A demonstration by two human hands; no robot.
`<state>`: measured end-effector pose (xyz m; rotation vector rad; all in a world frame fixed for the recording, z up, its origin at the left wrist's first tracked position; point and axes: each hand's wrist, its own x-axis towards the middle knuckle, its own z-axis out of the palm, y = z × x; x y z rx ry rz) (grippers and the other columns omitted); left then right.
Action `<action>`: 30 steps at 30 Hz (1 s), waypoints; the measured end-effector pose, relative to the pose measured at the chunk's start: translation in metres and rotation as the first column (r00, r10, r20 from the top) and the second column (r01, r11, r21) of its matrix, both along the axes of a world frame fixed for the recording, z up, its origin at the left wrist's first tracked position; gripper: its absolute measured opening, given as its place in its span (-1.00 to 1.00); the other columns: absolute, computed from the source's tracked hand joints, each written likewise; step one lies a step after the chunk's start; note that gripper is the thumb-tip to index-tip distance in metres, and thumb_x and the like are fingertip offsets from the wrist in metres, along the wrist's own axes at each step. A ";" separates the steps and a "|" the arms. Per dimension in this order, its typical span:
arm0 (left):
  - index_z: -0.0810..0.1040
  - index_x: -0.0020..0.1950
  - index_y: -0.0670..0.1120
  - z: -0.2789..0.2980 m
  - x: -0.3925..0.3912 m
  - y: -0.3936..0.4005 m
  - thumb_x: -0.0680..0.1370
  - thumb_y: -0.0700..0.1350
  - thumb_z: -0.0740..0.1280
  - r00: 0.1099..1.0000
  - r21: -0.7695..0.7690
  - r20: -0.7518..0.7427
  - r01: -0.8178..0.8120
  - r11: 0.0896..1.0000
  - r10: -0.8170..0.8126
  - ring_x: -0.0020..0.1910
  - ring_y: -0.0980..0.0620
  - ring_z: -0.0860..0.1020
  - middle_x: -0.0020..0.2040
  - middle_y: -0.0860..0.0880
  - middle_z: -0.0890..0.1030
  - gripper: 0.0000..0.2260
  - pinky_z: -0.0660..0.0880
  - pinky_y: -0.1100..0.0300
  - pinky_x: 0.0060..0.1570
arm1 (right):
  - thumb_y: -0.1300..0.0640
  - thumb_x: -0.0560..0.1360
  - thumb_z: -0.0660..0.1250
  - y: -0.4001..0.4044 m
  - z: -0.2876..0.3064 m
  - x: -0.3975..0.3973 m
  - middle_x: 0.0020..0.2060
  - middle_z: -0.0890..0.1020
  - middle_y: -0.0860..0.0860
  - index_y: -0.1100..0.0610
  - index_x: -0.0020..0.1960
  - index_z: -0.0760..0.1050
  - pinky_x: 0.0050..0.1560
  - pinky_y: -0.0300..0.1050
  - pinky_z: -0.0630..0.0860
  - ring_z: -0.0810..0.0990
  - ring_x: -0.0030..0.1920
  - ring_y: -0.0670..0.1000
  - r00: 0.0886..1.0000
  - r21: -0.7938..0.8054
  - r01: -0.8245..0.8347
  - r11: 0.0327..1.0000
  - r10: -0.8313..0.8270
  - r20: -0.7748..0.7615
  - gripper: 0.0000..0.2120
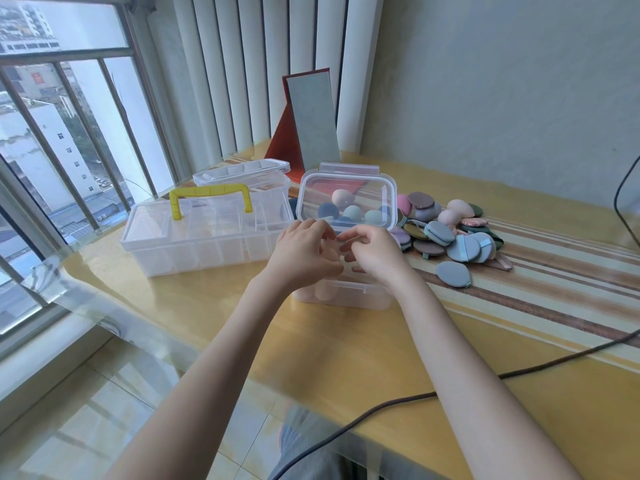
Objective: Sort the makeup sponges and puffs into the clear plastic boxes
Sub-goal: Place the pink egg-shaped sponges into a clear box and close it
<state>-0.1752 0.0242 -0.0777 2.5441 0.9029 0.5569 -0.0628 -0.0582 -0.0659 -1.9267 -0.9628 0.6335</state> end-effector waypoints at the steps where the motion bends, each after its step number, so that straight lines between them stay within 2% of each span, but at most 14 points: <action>1: 0.45 0.16 0.00 0.000 0.000 0.000 0.39 0.00 0.39 1.000 -0.007 0.005 -0.002 1.000 0.002 0.03 0.09 0.30 0.01 0.11 0.40 -0.63 0.26 0.24 0.04 | 0.33 0.52 0.09 -0.001 0.001 0.000 -0.10 0.66 -0.03 -0.01 -0.08 0.56 0.08 0.06 0.59 0.63 -0.03 0.04 1.000 -0.004 -0.020 1.000 0.020 -0.003 -0.65; 3: 0.44 0.13 -0.01 -0.002 0.000 0.001 0.39 0.01 0.38 1.000 -0.015 0.014 -0.013 1.000 0.013 0.03 0.08 0.32 0.01 0.09 0.43 -0.65 0.27 0.24 0.02 | 0.34 0.53 0.10 -0.002 0.002 0.000 -0.11 0.63 -0.07 0.02 -0.02 0.58 0.02 -0.07 0.58 0.60 -0.05 -0.02 0.999 0.018 -0.042 0.999 0.042 0.021 -0.66; 5: 0.43 0.11 -0.01 -0.003 0.001 0.001 0.40 0.02 0.36 1.000 -0.007 0.016 -0.025 1.000 0.025 0.03 0.07 0.33 0.00 0.08 0.44 -0.67 0.28 0.24 0.01 | 0.34 0.53 0.11 -0.003 0.002 -0.001 -0.12 0.62 -0.08 0.04 0.02 0.60 -0.13 -0.23 0.50 0.58 -0.10 -0.10 0.997 0.055 -0.048 0.997 0.044 0.061 -0.65; 7: 0.43 0.12 -0.03 -0.004 0.001 0.000 0.42 0.02 0.35 1.000 0.006 0.009 -0.028 1.000 0.028 0.03 0.07 0.32 0.00 0.08 0.43 -0.68 0.27 0.23 0.00 | 0.34 0.53 0.12 -0.003 0.000 -0.002 -0.10 0.64 -0.06 0.04 0.01 0.60 -0.18 -0.26 0.45 0.59 -0.08 -0.08 0.996 0.062 -0.050 0.997 0.045 0.080 -0.66; 13: 0.41 0.18 -0.02 -0.007 0.001 0.003 0.44 0.08 0.31 1.000 0.025 -0.026 -0.013 1.000 0.014 0.08 0.06 0.32 0.12 0.01 0.48 -0.64 0.29 0.20 0.06 | 0.34 0.54 0.10 0.000 -0.004 0.002 -0.09 0.64 -0.03 0.04 0.01 0.57 0.00 -0.13 0.55 0.61 -0.02 -0.03 0.998 0.055 -0.033 0.998 0.030 0.051 -0.67; 15: 0.38 0.23 -0.03 -0.007 0.001 0.002 0.51 0.07 0.25 1.000 0.012 -0.016 -0.011 1.000 0.011 0.14 0.03 0.33 0.16 -0.01 0.46 -0.66 0.26 0.19 0.10 | 0.33 0.55 0.10 0.001 -0.006 0.004 -0.10 0.62 -0.03 0.03 0.02 0.56 0.02 -0.09 0.57 0.62 -0.02 -0.02 0.999 0.071 -0.016 0.997 0.012 0.050 -0.68; 19: 0.35 0.29 -0.08 -0.005 -0.002 0.001 0.61 -0.10 0.06 0.998 -0.041 0.066 0.002 0.999 0.001 0.20 -0.05 0.36 0.19 -0.09 0.42 -0.73 0.25 0.16 0.14 | 0.34 0.53 0.08 0.004 -0.009 0.005 -0.15 0.62 -0.05 0.02 -0.04 0.56 0.03 -0.05 0.58 0.64 -0.01 0.02 0.999 0.075 0.002 0.997 -0.006 0.043 -0.66; 22: 0.34 0.30 -0.11 -0.004 -0.006 -0.002 0.60 -0.22 0.03 0.986 -0.069 0.166 -0.014 0.998 0.025 0.22 -0.04 0.33 0.23 -0.11 0.38 -0.71 0.24 0.20 0.16 | 0.36 0.50 0.07 0.005 -0.011 0.006 -0.17 0.62 -0.06 -0.01 -0.11 0.56 0.07 0.06 0.59 0.63 -0.03 0.05 0.997 0.121 0.040 0.992 -0.047 0.055 -0.63; 26: 0.35 0.29 -0.12 -0.003 -0.007 -0.009 0.56 -0.34 0.06 0.968 0.025 0.245 -0.057 0.998 0.049 0.17 -0.07 0.29 0.22 -0.15 0.38 -0.66 0.23 0.19 0.14 | 0.38 0.51 0.07 0.001 -0.009 0.006 -0.19 0.62 -0.05 0.03 -0.12 0.54 0.02 0.08 0.61 0.64 -0.11 0.00 0.991 0.231 0.092 0.969 -0.112 0.076 -0.64; 30: 0.36 0.29 -0.09 0.000 -0.003 -0.015 0.54 -0.33 0.07 0.980 0.199 0.190 -0.100 0.975 0.062 0.15 -0.09 0.31 0.22 -0.13 0.42 -0.65 0.30 0.06 0.17 | 0.41 0.49 0.07 -0.006 -0.006 0.007 -0.23 0.62 -0.02 0.10 -0.13 0.56 -0.02 0.05 0.63 0.62 -0.21 -0.05 0.985 0.348 0.101 0.932 -0.144 0.099 -0.65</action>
